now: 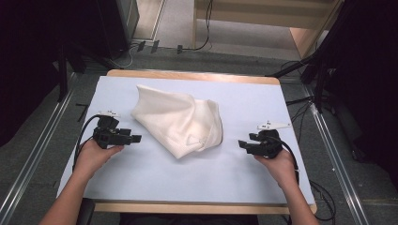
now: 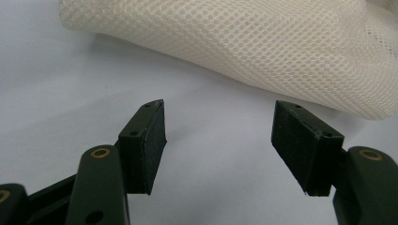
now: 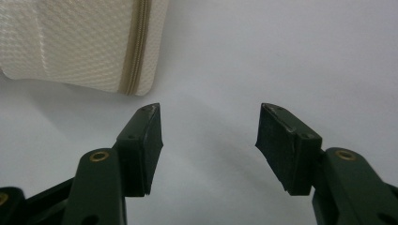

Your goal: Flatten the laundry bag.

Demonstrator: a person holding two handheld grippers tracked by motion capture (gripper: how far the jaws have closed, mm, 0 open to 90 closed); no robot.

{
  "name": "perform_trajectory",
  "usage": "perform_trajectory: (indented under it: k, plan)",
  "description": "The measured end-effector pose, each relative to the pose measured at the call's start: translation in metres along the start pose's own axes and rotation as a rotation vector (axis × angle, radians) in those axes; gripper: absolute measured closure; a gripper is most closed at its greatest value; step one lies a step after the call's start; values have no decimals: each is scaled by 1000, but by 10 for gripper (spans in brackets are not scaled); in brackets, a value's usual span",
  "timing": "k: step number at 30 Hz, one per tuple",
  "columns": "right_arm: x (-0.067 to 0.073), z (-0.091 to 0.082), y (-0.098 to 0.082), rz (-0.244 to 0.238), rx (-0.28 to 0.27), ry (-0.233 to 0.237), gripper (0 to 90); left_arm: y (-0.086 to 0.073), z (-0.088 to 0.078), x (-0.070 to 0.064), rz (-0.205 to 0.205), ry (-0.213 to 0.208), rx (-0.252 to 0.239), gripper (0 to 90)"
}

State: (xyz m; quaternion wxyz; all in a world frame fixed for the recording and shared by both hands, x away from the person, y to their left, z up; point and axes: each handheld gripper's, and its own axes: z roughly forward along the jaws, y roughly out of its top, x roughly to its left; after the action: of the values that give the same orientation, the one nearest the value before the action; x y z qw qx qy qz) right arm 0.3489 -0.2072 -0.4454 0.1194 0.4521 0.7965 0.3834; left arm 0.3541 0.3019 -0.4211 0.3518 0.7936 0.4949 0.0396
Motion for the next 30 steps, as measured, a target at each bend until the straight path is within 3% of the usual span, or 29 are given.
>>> perform_trajectory:
  k: [7,12,16,20,25,30]
  plan:
    - [2,-3,5,31,-9,11,422,0,0,-1,2,-8,4,364]
    - [7,-6,10,26,-17,8,414,0,0,-1,5,-10,8,363]
    - [17,-10,19,11,-36,29,395,0,0,-2,8,-12,9,364]
    - [31,-10,31,-35,-58,37,337,0,0,-2,7,-11,8,364]
    - [45,-3,48,-51,-85,65,294,-1,-2,-2,2,-5,6,364]
    - [59,6,59,-80,-90,61,264,-3,-4,-2,-2,0,5,364]
